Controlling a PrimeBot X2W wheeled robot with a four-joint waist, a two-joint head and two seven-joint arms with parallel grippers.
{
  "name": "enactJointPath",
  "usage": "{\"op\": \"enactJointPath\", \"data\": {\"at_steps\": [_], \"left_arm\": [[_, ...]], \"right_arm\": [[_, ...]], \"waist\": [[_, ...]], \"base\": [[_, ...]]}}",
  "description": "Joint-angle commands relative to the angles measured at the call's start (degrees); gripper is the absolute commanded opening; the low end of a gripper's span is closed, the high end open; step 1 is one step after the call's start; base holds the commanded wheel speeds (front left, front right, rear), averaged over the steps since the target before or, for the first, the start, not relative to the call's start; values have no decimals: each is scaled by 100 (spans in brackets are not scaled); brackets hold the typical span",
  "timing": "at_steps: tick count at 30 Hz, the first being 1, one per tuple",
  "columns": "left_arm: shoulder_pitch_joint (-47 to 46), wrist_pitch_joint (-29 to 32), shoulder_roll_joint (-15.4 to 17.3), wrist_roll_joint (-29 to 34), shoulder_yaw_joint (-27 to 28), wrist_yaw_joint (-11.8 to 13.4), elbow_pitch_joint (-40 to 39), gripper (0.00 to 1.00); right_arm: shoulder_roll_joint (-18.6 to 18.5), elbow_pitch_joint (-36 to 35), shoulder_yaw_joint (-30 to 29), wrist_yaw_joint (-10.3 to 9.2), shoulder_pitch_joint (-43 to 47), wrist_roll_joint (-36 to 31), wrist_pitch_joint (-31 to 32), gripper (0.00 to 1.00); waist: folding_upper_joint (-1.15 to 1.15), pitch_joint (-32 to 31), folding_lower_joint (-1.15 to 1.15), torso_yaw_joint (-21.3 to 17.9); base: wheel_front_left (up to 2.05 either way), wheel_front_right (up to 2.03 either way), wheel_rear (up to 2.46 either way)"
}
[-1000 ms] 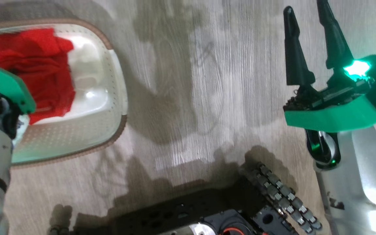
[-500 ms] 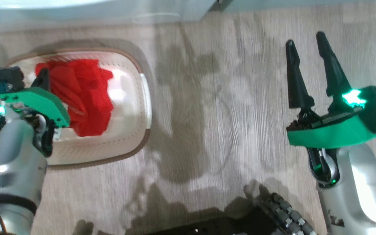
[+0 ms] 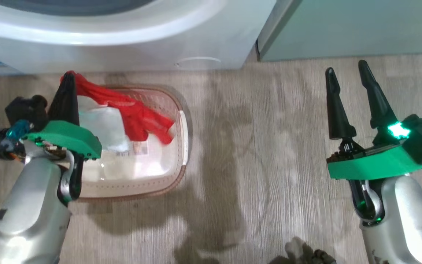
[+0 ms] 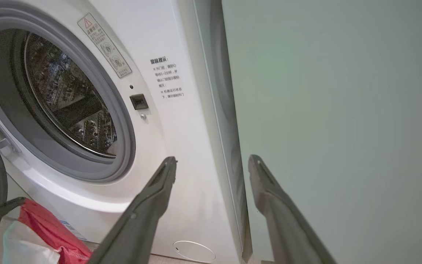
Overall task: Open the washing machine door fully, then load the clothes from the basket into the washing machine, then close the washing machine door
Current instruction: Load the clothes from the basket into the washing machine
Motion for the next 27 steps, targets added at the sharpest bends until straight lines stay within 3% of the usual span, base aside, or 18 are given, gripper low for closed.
{"op": "enactJointPath", "data": {"at_steps": [1,8,17,27], "left_arm": [[110,-58,279,116,223,130,-561,0],[726,91,499,324,221,538,-1825,0],[1597,97,537,371,251,883,-2563,0],[2209,38,447,297,190,950,-3000,0]], "right_arm": [[3,-207,64,0,124,-42,42,100],[3,-175,-6,0,250,-90,123,100],[3,-34,-116,0,584,-83,158,100],[3,30,-277,0,1002,-100,294,100]], "waist": [[0,-276,1,65],[0,-825,1,27],[0,-1382,1,14],[0,-1912,1,152]], "base": [[0,0,0],[0,0,0],[0,0,0],[0,0,0]]}}
